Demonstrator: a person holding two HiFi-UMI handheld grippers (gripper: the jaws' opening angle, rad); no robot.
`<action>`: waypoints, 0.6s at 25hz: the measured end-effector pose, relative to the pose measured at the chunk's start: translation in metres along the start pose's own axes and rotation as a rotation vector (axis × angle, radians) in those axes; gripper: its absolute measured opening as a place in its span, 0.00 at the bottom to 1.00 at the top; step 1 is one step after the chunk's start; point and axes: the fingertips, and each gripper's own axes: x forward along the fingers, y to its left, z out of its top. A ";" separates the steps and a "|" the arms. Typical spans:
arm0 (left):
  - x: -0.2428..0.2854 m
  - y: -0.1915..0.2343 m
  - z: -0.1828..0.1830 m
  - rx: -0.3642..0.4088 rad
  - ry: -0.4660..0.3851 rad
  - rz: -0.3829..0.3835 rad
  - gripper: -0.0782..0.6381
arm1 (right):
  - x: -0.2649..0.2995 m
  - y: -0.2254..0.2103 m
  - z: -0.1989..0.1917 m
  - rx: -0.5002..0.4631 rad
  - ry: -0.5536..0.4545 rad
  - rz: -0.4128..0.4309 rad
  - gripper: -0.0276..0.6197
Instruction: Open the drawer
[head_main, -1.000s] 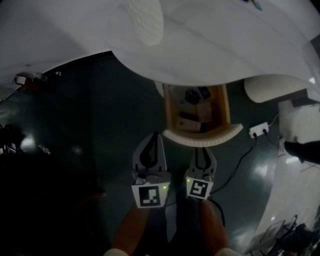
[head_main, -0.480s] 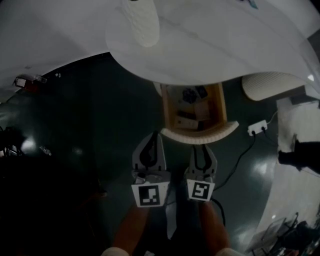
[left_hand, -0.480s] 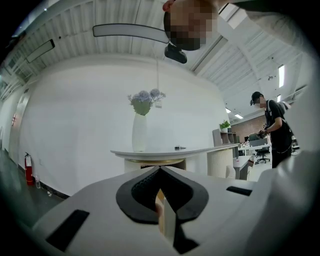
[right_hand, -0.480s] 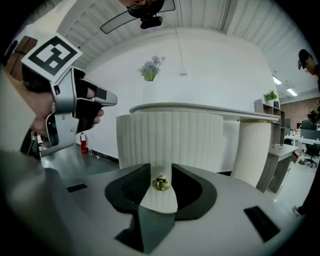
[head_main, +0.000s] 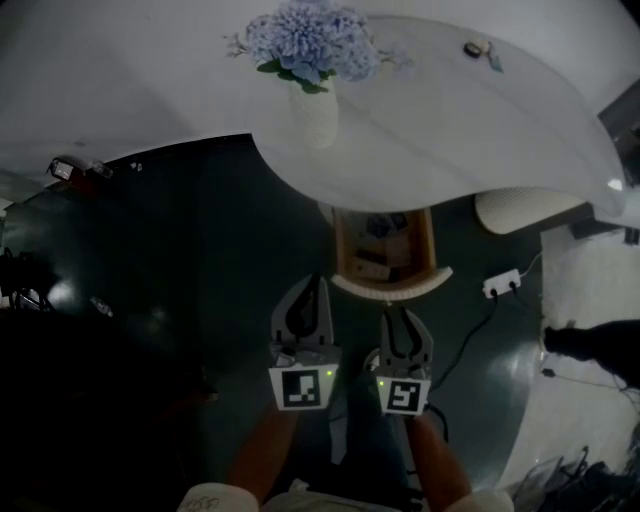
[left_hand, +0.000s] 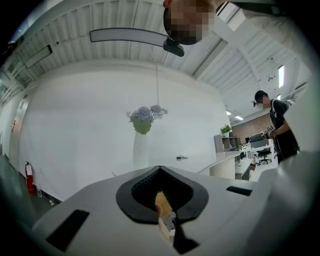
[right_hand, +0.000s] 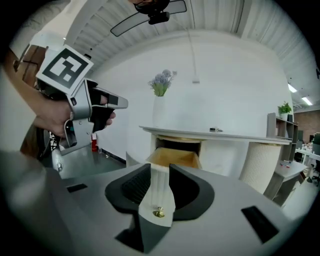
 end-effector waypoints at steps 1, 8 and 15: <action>0.000 0.000 0.008 0.000 -0.003 0.000 0.10 | -0.004 -0.002 0.013 0.001 -0.014 0.003 0.22; -0.014 -0.004 0.067 -0.004 -0.034 0.000 0.10 | -0.031 -0.017 0.116 0.023 -0.163 -0.031 0.22; -0.034 -0.010 0.130 0.003 -0.066 0.002 0.10 | -0.053 -0.033 0.205 0.053 -0.273 -0.044 0.22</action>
